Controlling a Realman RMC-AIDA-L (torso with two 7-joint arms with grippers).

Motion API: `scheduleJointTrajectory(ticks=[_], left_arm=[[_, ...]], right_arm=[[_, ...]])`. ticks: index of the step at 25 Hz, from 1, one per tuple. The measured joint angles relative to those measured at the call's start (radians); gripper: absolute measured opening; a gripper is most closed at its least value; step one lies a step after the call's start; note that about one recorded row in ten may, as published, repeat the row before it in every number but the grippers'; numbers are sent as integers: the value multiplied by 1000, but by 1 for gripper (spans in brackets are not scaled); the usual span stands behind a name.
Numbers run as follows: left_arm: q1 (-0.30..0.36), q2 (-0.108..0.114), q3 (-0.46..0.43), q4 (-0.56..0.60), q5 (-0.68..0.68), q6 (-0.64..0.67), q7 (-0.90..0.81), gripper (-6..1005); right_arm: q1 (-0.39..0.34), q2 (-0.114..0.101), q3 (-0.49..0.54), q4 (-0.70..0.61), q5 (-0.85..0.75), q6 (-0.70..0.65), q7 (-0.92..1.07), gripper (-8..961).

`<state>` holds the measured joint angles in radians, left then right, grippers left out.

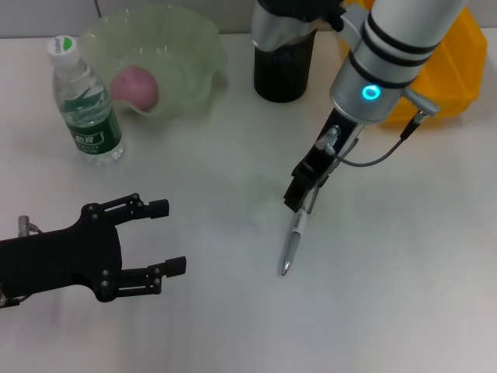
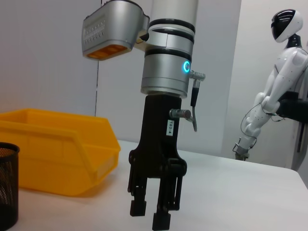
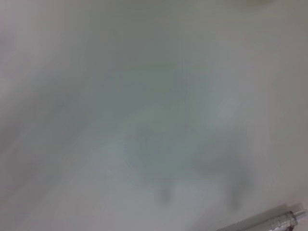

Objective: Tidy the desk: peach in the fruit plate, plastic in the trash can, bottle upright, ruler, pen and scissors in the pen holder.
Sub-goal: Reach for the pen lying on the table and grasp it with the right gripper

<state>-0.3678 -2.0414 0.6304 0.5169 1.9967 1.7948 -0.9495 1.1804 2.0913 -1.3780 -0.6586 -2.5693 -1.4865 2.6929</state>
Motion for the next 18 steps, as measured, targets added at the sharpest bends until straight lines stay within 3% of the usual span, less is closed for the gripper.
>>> scheduleJointTrajectory(ticks=[18], left_arm=[[3, -12, 0, 0, -3, 3, 2, 835]], right_arm=[[-7, 1, -197, -6, 72, 47, 97, 610]])
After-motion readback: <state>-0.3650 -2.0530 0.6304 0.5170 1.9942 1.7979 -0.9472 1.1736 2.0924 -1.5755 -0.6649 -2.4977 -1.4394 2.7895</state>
